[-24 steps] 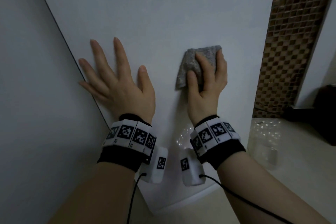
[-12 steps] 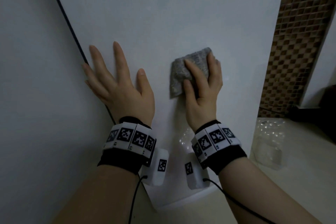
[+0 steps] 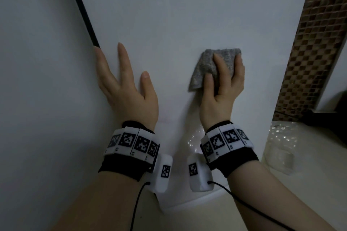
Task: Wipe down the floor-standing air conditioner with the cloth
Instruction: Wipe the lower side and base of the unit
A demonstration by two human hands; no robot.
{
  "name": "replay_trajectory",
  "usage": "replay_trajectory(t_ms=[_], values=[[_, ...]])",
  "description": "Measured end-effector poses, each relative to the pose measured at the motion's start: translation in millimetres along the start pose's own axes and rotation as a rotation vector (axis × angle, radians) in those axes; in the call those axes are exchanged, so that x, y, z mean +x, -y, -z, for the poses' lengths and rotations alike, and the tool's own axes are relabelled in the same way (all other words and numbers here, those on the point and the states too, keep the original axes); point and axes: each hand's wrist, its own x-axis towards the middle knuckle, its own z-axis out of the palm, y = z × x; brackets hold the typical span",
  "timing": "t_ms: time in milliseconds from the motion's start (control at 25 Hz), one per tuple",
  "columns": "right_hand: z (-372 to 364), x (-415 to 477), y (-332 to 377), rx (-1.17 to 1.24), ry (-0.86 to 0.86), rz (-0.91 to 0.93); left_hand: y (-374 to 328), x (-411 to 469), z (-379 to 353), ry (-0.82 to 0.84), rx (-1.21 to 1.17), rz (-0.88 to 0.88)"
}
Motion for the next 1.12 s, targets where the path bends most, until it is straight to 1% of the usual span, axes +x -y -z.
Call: replay_trajectory(t_ms=[40,120,200,280,360,440,520,600,680,760,840,1000,1120], values=[[-4.7,-7.0,4.3,-0.013,0.023,0.019,1.6,-0.4,1.1,-0.003,-0.011,-0.001],[-9.6,-20.0,6.6,-0.06,0.08,0.122,3.7,-1.4,2.9,0.003,-0.035,0.001],[-5.9,-14.0,0.8,-0.114,0.052,0.178,6.1,-2.3,4.4,0.016,-0.061,0.011],[-3.9,-7.2,0.3,-0.105,-0.02,0.118,9.4,-2.9,5.6,0.023,-0.081,0.02],[-11.0,-14.8,5.3,-0.046,0.011,0.08,13.3,-2.8,6.7,0.024,-0.094,0.029],[-17.7,-28.6,5.0,-0.054,0.082,0.162,15.4,-1.5,6.1,0.02,-0.117,0.033],[-16.1,-25.9,-1.0,-0.063,0.097,0.216,16.6,-0.5,4.2,0.016,-0.146,0.04],[-13.4,-18.2,-2.3,-0.04,0.038,0.158,18.8,-0.2,1.5,0.016,-0.167,0.062],[-17.8,-20.8,2.2,-0.018,0.021,0.115,23.5,-0.9,-0.5,0.005,-0.183,0.106],[-24.0,-31.3,4.0,-0.045,0.058,0.184,30.1,-2.2,-1.0,-0.003,-0.199,0.149],[-22.7,-29.1,-0.2,-0.057,0.065,0.24,36.8,-3.5,-0.4,0.016,-0.215,0.148],[-25.4,-24.3,4.8,-0.038,-0.032,0.156,48.3,-3.9,0.3,0.045,-0.281,0.107],[-35.9,-41.2,12.0,-0.065,0.044,0.239,51.1,-3.6,-0.3,0.055,-0.355,0.105]])
